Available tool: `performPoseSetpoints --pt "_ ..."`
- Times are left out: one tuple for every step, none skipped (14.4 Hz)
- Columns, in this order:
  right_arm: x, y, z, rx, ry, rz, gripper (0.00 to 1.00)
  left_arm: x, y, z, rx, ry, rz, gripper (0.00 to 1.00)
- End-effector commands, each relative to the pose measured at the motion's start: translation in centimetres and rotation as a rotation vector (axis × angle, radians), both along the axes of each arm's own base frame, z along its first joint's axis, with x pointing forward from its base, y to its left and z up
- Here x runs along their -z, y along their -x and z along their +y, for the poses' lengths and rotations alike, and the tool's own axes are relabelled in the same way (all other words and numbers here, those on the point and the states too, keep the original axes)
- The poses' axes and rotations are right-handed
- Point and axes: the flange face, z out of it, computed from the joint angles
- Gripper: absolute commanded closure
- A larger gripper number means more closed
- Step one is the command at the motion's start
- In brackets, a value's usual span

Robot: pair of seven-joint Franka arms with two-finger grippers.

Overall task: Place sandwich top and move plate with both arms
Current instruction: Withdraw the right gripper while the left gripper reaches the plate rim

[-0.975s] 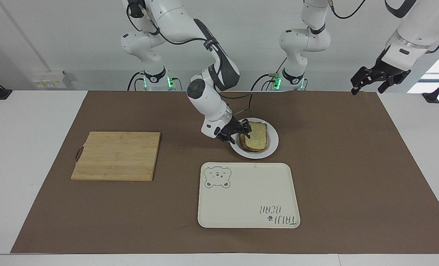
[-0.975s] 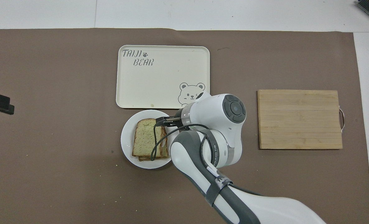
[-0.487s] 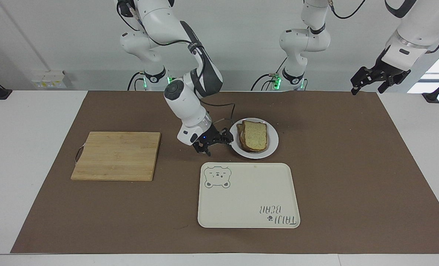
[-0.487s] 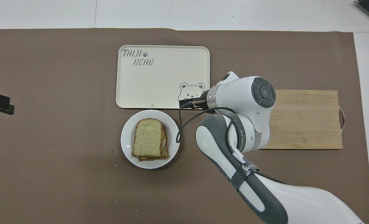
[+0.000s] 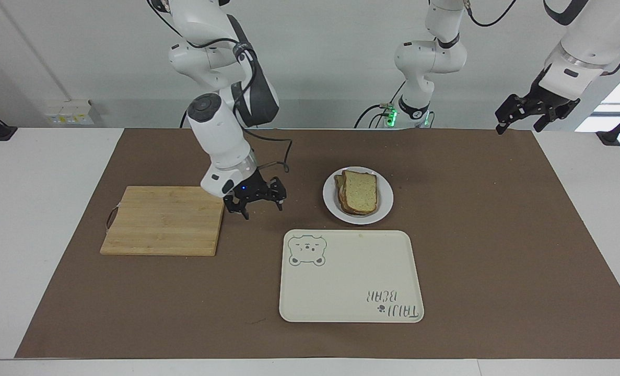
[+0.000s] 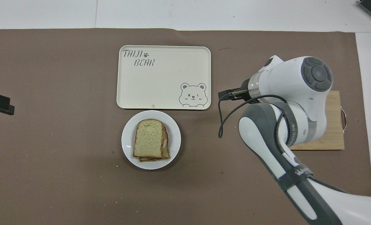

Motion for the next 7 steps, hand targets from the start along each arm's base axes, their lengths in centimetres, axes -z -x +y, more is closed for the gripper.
performPoseSetpoints --pt "-1.5 0.6 -3.2 -0.004 0.054 0.034 0.00 -0.2 0.5 -0.4 0.018 -0.017 -0.007 0.00" --pt "-2.0 0.9 -4.1 -0.001 0.069 0.052 0.00 -0.2 0.5 -0.4 0.006 -0.018 -0.008 0.00" --pt "-2.2 1.4 -4.5 -0.002 0.077 0.082 0.00 0.1 0.6 0.0 0.001 -0.008 -0.001 0.00" --pt "-2.8 1.8 -4.9 0.000 0.084 0.104 0.00 0.2 0.7 0.6 -0.016 0.033 -0.005 0.00" --pt "-3.4 2.0 -6.6 0.018 0.094 0.129 0.00 0.9 0.5 1.1 -0.032 0.061 -0.004 0.00" --pt "-4.4 2.1 -7.9 0.030 0.104 0.147 0.00 2.3 0.6 1.2 -0.029 0.070 0.011 0.00" --pt "-5.1 2.5 -8.9 0.038 0.114 0.164 0.00 3.3 0.8 1.3 -0.030 0.080 -0.002 0.00"
